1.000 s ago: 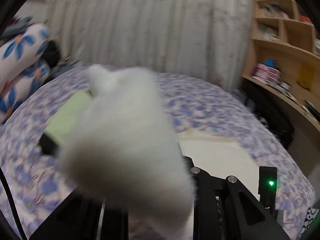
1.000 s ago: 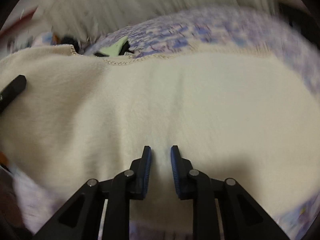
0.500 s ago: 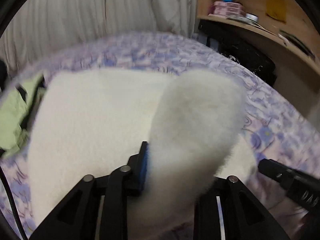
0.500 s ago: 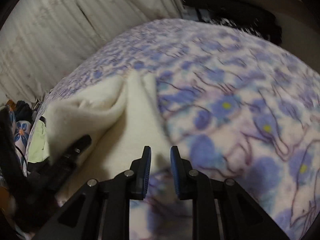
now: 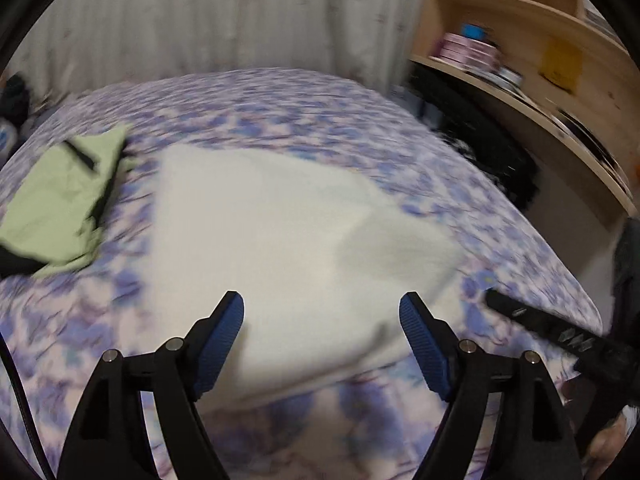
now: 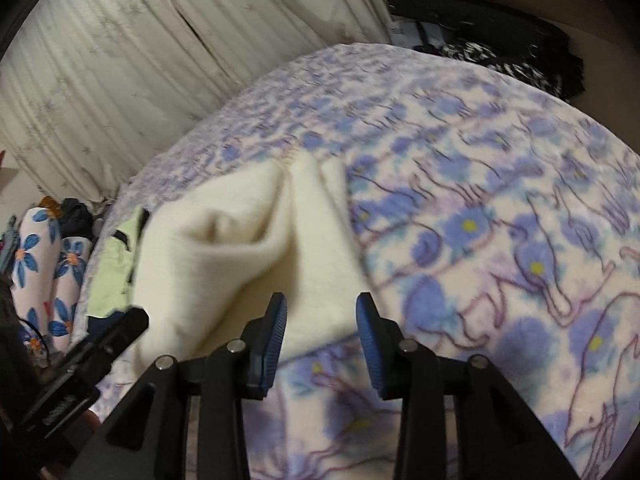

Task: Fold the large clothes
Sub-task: 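Grasp the folded corner with the right gripper and tuck it in, release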

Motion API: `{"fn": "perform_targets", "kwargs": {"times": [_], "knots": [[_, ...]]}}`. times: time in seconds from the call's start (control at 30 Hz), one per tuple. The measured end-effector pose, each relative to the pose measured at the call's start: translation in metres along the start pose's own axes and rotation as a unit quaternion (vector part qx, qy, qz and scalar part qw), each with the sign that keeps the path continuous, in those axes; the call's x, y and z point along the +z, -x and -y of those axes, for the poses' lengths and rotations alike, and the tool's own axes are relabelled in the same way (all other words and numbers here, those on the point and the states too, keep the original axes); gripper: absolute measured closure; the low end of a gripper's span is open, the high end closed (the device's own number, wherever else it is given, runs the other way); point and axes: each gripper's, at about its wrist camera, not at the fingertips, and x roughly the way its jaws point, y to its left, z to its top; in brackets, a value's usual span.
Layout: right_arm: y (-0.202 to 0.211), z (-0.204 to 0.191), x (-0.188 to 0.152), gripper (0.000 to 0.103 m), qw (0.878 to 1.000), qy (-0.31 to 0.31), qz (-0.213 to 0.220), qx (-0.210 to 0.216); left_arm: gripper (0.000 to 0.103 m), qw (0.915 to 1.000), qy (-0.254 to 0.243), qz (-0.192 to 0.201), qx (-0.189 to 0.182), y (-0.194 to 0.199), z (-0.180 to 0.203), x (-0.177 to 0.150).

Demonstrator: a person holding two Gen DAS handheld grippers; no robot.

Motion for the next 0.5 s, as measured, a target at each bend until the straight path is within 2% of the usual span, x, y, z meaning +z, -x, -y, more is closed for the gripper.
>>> {"fn": "perform_targets", "kwargs": {"times": [0.1,0.17,0.2,0.23,0.37,0.43,0.47,0.5], "knots": [[0.004,-0.019,0.015,0.065,1.000,0.014,-0.004,0.025,0.024,0.9993,0.028,-0.006,0.024,0.004,-0.029,-0.003],[0.002,-0.032,0.030,0.053,0.999,0.023,-0.012,0.048,0.024,0.9981,0.050,-0.014,0.034,0.004,-0.049,-0.005],[-0.002,-0.038,0.038,0.041,0.998,0.027,-0.017,0.053,0.024,0.9974,0.061,-0.019,0.034,0.003,-0.058,-0.006],[-0.008,-0.043,0.045,0.034,0.998,0.032,-0.022,0.054,0.024,0.9966,0.070,-0.027,0.033,0.001,-0.066,-0.007],[-0.061,-0.056,0.068,0.034,0.992,0.047,-0.102,0.061,0.024,0.9943,0.087,-0.047,0.039,-0.011,-0.089,-0.008],[-0.096,-0.057,0.071,0.034,0.984,0.045,-0.157,0.073,0.024,0.9944,0.084,-0.053,0.036,-0.019,-0.097,-0.006],[-0.112,-0.058,0.070,0.037,0.980,0.043,-0.178,0.079,0.024,0.9943,0.083,-0.057,0.036,-0.022,-0.098,-0.006],[-0.123,-0.057,0.068,0.053,0.977,0.041,-0.191,0.084,0.024,0.9943,0.080,-0.062,0.036,-0.028,-0.101,-0.006]]}}
